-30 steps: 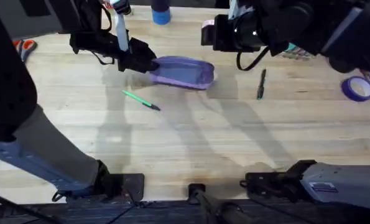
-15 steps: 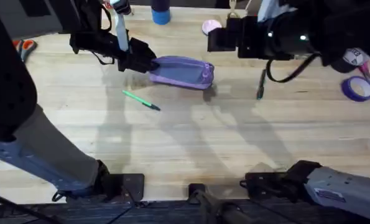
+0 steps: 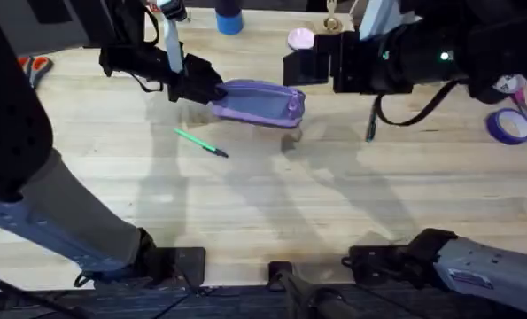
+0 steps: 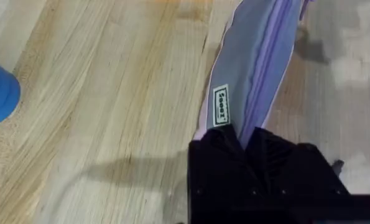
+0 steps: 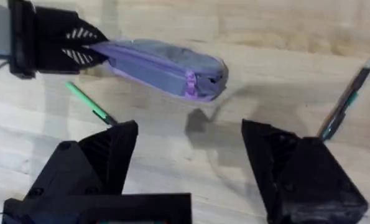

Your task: Unzip the bag, pick up the pens from the table one at a time and place them inside, then zip the bag closed.

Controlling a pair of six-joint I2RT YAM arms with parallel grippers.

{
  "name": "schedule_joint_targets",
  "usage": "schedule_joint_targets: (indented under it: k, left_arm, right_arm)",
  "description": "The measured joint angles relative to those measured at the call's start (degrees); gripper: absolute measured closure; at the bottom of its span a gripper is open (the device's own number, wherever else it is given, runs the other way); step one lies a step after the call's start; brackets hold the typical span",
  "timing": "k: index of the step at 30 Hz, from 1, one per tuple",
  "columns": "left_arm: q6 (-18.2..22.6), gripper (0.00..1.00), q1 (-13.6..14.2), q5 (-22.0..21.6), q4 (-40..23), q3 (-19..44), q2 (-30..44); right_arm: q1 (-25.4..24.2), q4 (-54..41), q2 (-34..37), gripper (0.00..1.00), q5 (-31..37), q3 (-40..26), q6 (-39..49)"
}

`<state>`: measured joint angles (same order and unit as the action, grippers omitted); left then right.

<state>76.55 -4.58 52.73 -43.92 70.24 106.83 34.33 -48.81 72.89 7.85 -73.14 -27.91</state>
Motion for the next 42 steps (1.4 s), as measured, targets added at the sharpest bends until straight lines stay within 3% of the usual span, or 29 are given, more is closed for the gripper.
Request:
schedule_joint_targets:
  k: [12, 21, 31, 42]
  left_arm:
    - [0.0, 0.958, 0.0, 0.0, 0.0, 0.0, 0.0]
    - [0.0, 0.958, 0.0, 0.0, 0.0, 0.0, 0.0]
    - [0.0, 0.958, 0.0, 0.0, 0.0, 0.0, 0.0]
    - [0.0, 0.958, 0.0, 0.0, 0.0, 0.0, 0.0]
  right_arm:
    - [1.9, -0.8, 7.8, 0.005, -0.2, 0.0, -1.7]
    - [2.0, 4.0, 16.7, 0.006, -0.2, 0.0, -3.3]
    - [2.6, 6.8, 18.1, 0.006, 0.0, 0.0, -8.5]
    - [10.4, 12.1, 18.1, 0.005, 13.4, 2.2, -15.7]
